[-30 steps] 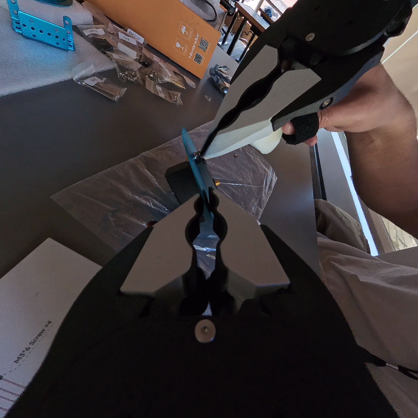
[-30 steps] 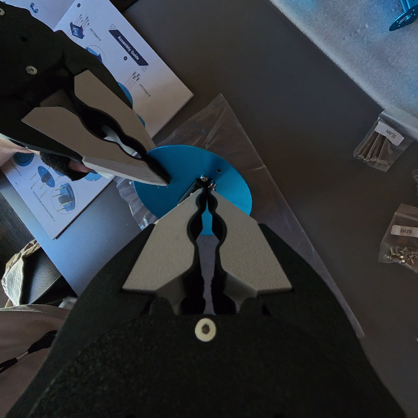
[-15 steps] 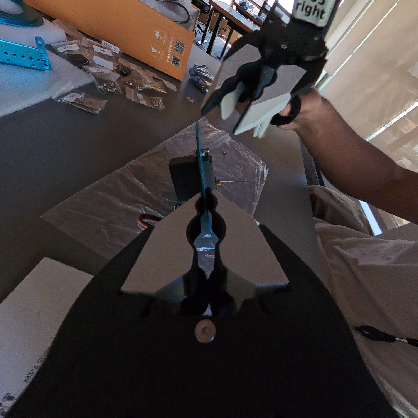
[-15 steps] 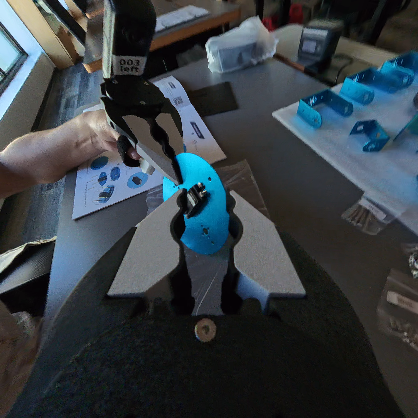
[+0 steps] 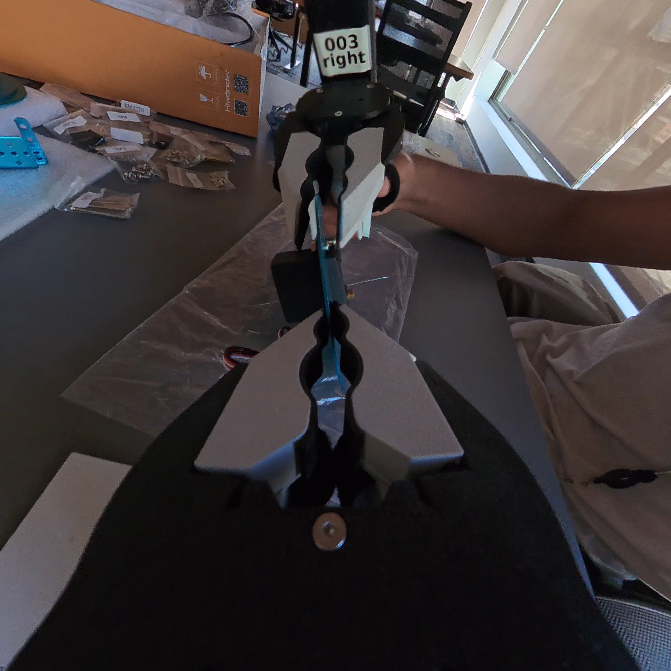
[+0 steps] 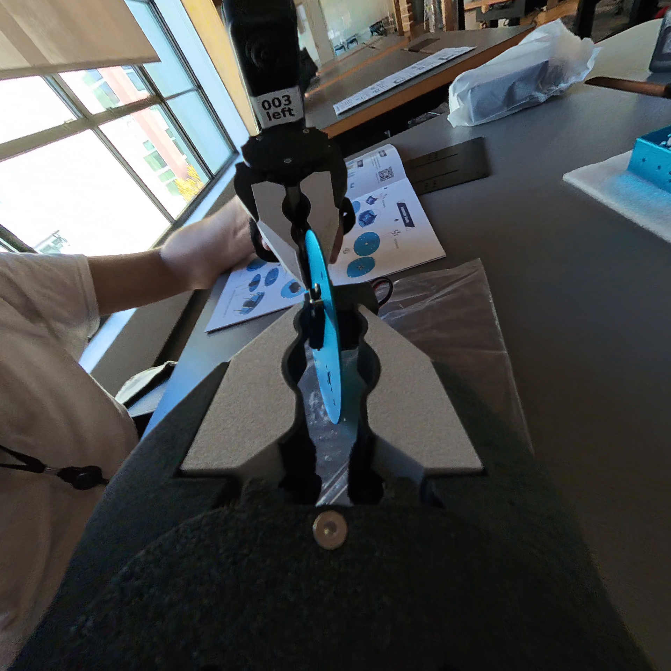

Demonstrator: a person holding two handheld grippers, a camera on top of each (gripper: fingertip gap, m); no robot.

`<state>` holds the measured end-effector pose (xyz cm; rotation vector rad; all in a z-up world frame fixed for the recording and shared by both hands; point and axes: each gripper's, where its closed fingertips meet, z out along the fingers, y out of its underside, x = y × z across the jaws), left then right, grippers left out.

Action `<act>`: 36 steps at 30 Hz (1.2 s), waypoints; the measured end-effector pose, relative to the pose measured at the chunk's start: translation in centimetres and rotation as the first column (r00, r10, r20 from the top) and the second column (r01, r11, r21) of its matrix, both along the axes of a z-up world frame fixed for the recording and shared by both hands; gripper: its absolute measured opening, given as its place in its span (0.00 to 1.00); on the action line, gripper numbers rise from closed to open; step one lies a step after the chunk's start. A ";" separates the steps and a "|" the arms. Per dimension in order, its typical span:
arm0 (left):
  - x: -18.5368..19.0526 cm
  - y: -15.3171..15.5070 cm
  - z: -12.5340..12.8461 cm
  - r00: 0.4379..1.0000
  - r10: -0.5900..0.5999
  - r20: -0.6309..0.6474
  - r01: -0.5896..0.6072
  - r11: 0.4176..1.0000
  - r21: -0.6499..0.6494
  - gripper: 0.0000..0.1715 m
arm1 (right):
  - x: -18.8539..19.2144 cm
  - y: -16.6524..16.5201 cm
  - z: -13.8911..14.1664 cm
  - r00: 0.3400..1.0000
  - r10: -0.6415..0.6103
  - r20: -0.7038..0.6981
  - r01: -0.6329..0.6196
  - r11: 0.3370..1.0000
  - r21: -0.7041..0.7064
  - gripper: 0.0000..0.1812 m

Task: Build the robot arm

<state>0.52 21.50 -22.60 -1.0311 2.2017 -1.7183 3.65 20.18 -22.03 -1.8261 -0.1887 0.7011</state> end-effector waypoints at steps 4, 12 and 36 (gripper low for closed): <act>-0.2 -0.6 0.1 0.998 -0.009 0.054 0.006 0.999 0.049 0.01 | -0.2 -0.5 0.3 0.993 0.018 -0.113 -0.023 0.999 -0.039 0.12; -0.5 -1.3 0.2 0.994 -0.027 0.108 0.017 0.996 0.092 0.01 | -1.0 -1.0 0.8 0.996 0.009 0.086 -0.016 0.997 0.079 0.06; -2.2 -2.4 0.0 0.943 -0.171 0.287 0.116 0.973 0.199 0.01 | -2.3 -2.4 1.3 0.915 -0.106 0.388 0.004 0.967 0.256 0.11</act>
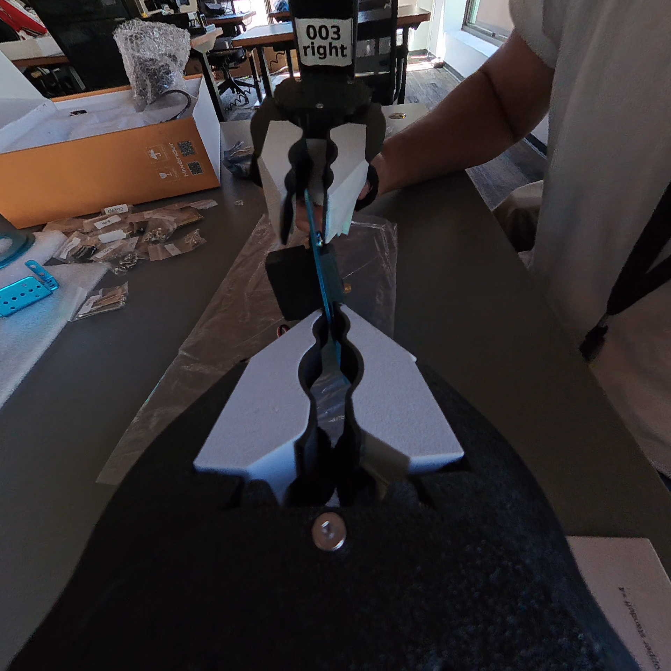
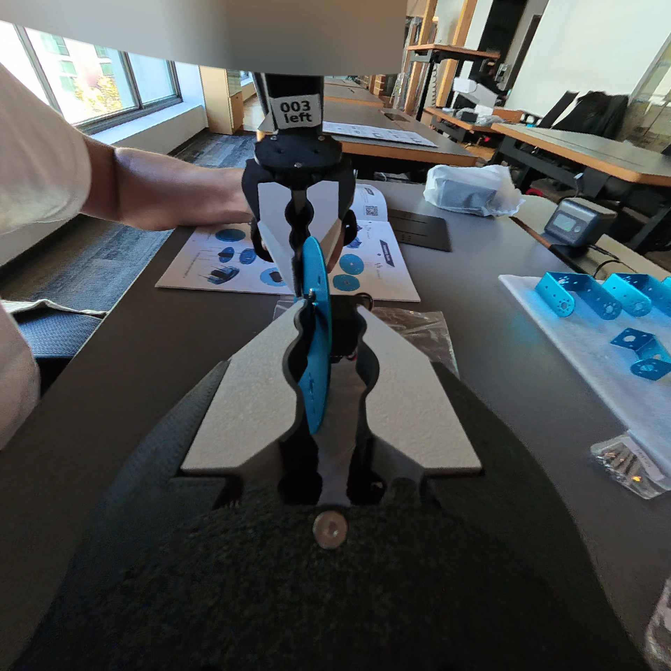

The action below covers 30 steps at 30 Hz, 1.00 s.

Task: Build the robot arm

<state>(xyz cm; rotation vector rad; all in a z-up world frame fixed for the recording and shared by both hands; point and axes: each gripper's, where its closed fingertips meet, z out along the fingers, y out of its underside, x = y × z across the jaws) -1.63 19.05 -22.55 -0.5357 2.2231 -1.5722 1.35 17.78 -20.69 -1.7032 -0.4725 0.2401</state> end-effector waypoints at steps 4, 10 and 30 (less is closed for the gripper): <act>-0.1 0.1 -0.1 1.000 -0.007 0.006 0.007 1.000 0.007 0.01 | 0.1 -0.1 -0.2 0.998 -0.017 -0.057 0.014 0.998 -0.058 0.12; -0.3 0.0 -0.2 1.000 -0.014 0.023 0.013 0.999 0.045 0.01 | -0.2 -0.8 -0.6 0.986 0.005 -0.165 -0.033 0.985 -0.170 0.05; 2.0 -1.9 2.8 0.986 0.140 -0.089 -0.150 0.982 -0.112 0.19 | -1.4 -1.2 -0.3 0.995 0.044 -0.088 -0.057 0.986 -0.157 0.00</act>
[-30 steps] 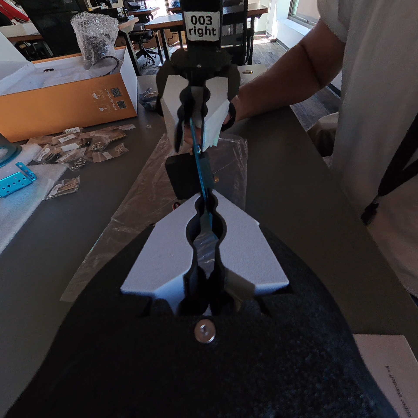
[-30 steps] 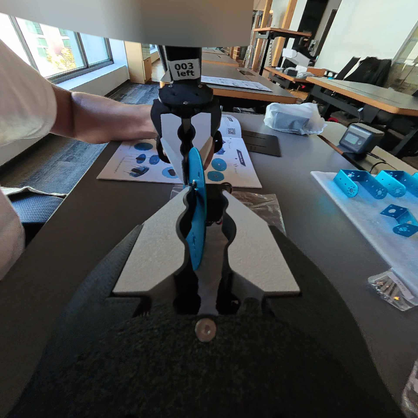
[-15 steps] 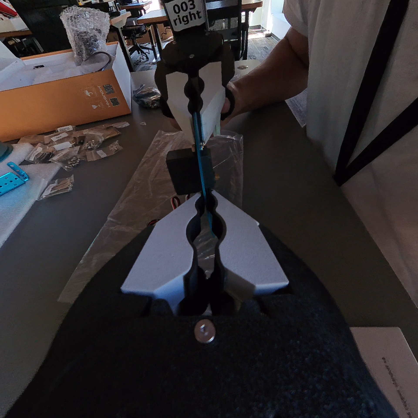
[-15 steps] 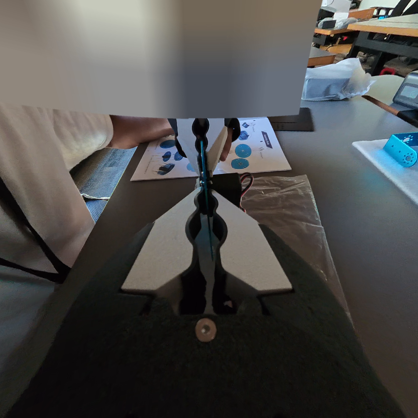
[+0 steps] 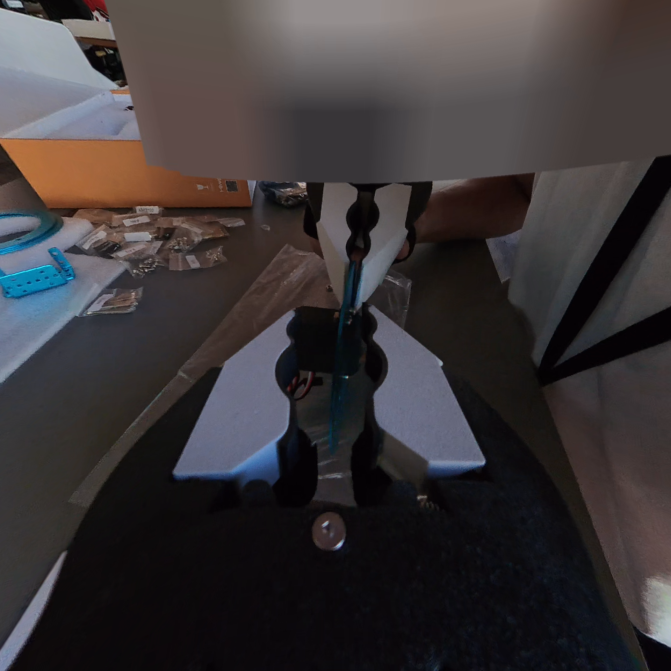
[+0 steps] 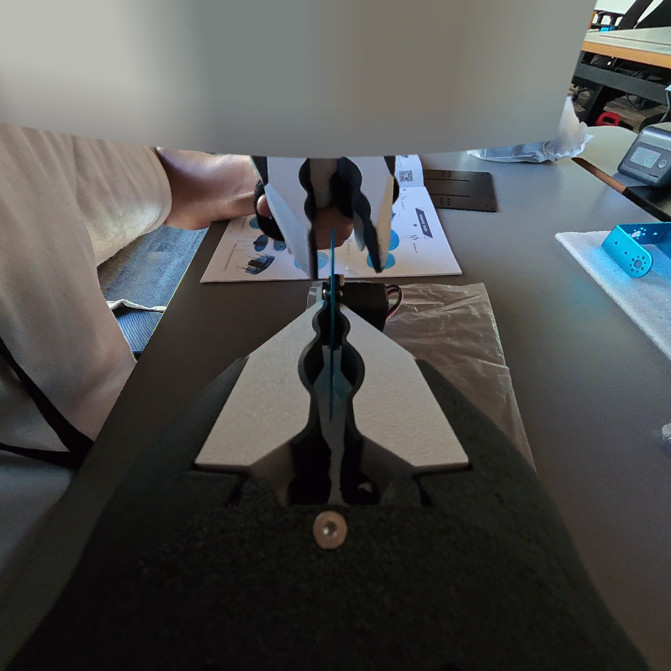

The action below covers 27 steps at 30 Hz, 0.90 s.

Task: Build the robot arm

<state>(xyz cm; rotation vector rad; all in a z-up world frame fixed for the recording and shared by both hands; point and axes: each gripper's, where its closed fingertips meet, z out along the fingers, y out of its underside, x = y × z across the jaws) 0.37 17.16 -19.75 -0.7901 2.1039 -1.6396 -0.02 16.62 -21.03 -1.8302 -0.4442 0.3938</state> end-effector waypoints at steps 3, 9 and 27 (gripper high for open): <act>0.0 -0.5 -0.5 1.000 0.014 -0.018 -0.014 1.000 0.021 0.15 | -0.2 0.0 0.0 1.000 0.000 0.020 0.000 1.000 0.002 0.00; -0.2 -0.7 -0.6 1.000 0.020 -0.014 -0.020 0.999 0.038 0.08 | -0.2 0.1 0.0 1.000 -0.009 0.015 0.009 1.000 0.003 0.00; -0.7 -1.0 -1.1 0.996 -0.063 -0.062 0.059 0.996 -0.062 0.24 | -1.7 -0.5 0.0 0.989 0.103 0.102 -0.109 0.993 0.054 0.01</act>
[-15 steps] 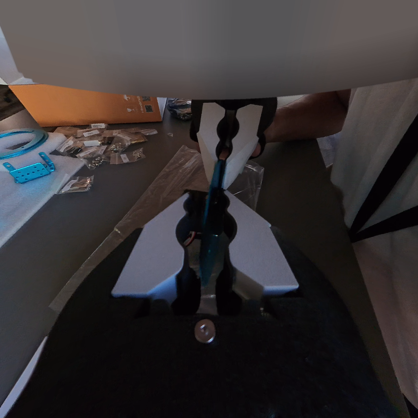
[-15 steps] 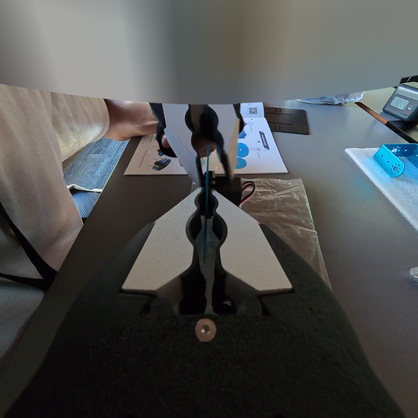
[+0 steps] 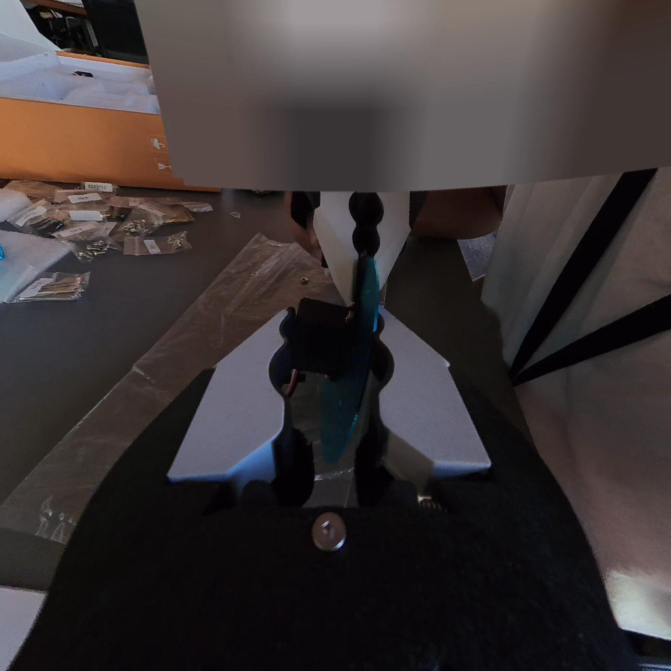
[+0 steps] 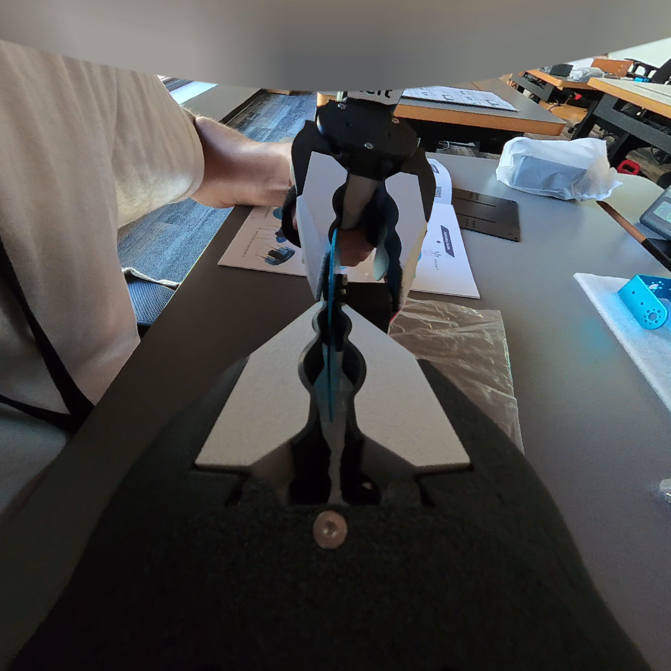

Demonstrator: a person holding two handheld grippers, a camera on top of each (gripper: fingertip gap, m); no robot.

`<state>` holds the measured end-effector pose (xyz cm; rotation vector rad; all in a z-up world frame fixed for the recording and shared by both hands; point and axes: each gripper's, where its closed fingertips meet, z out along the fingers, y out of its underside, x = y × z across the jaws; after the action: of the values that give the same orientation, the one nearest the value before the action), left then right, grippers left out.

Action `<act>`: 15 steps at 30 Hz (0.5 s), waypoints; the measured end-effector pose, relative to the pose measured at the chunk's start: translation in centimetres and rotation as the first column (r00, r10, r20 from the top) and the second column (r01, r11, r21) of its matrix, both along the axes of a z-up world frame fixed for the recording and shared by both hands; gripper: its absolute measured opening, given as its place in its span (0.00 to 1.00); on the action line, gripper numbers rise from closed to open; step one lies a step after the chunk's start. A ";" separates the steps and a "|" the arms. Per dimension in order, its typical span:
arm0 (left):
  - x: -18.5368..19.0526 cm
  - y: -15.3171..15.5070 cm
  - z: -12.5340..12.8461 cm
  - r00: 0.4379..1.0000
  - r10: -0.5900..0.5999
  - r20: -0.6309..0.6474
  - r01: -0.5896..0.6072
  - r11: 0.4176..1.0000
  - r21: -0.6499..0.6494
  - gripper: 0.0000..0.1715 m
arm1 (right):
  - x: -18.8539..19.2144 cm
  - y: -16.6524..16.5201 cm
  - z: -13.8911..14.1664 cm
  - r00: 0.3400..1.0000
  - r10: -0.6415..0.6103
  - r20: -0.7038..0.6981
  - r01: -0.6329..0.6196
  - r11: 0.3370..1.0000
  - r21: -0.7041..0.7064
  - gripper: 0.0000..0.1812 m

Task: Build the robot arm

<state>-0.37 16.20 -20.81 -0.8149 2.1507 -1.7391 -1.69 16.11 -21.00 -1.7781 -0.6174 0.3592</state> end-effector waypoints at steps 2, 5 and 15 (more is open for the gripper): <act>0.0 0.0 0.0 1.000 0.005 0.022 -0.005 1.000 0.019 0.23 | 0.0 0.0 0.0 1.000 0.005 0.016 -0.005 1.000 0.006 0.00; 0.2 0.3 -0.1 0.999 0.026 0.025 -0.026 0.999 0.024 0.23 | 0.0 0.1 0.1 1.000 0.002 0.003 -0.002 1.000 0.018 0.03; 0.2 0.2 -0.1 0.998 0.039 0.051 -0.041 0.999 0.025 0.22 | 4.4 -5.0 -0.8 0.980 -0.007 -0.197 -0.040 0.971 -0.235 0.28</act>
<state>-0.14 16.37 -20.88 -0.7932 2.1054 -1.6906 2.70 11.09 -21.81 -1.9364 -0.4633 0.6352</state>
